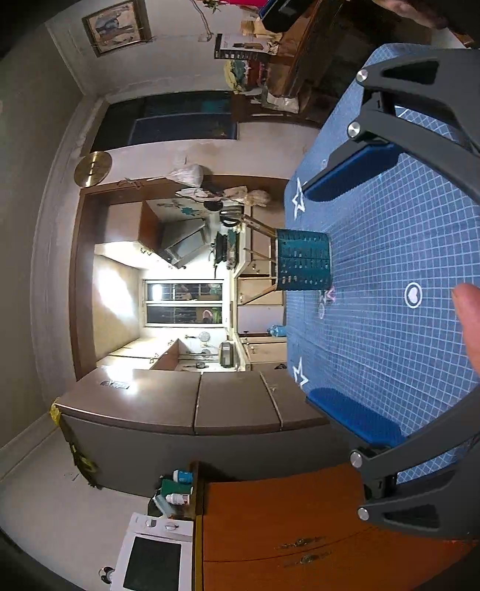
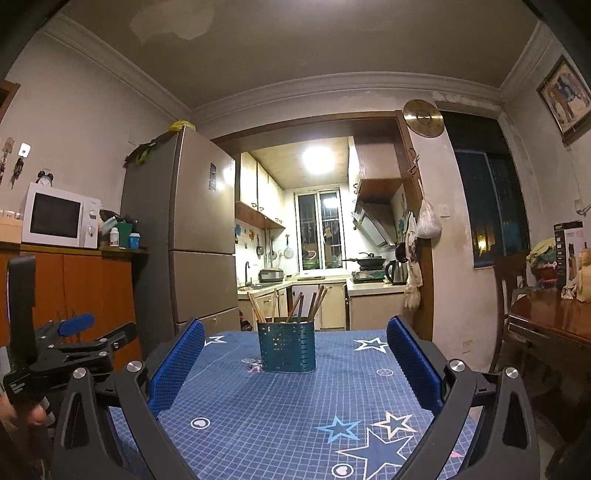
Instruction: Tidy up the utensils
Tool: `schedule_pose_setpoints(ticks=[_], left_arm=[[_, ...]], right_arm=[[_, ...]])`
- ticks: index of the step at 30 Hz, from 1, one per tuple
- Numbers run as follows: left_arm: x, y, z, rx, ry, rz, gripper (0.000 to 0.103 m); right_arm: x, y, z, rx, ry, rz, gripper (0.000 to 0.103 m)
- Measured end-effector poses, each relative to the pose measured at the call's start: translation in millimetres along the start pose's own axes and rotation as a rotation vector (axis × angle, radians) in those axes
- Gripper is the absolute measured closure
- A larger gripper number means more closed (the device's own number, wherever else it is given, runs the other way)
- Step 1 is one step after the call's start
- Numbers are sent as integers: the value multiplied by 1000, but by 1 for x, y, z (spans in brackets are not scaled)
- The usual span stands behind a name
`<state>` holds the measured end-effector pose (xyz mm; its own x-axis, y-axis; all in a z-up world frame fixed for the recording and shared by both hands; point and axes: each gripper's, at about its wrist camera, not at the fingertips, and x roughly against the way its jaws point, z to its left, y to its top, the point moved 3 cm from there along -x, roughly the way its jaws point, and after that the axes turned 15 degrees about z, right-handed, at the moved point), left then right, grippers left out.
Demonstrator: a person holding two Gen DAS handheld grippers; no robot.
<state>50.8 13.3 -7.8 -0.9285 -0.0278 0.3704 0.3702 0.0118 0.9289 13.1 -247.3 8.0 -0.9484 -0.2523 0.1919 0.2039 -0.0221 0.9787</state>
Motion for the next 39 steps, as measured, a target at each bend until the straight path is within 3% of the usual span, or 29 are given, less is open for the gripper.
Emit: schedule_pose_setpoints(ticks=[14, 39], left_arm=[[-4, -9, 0, 2, 39, 41, 5], [6, -9, -13, -26, 37, -13, 5]], right_arm=[[9, -6, 9, 25, 5, 36, 5], [12, -7, 17, 41, 46, 37, 5]])
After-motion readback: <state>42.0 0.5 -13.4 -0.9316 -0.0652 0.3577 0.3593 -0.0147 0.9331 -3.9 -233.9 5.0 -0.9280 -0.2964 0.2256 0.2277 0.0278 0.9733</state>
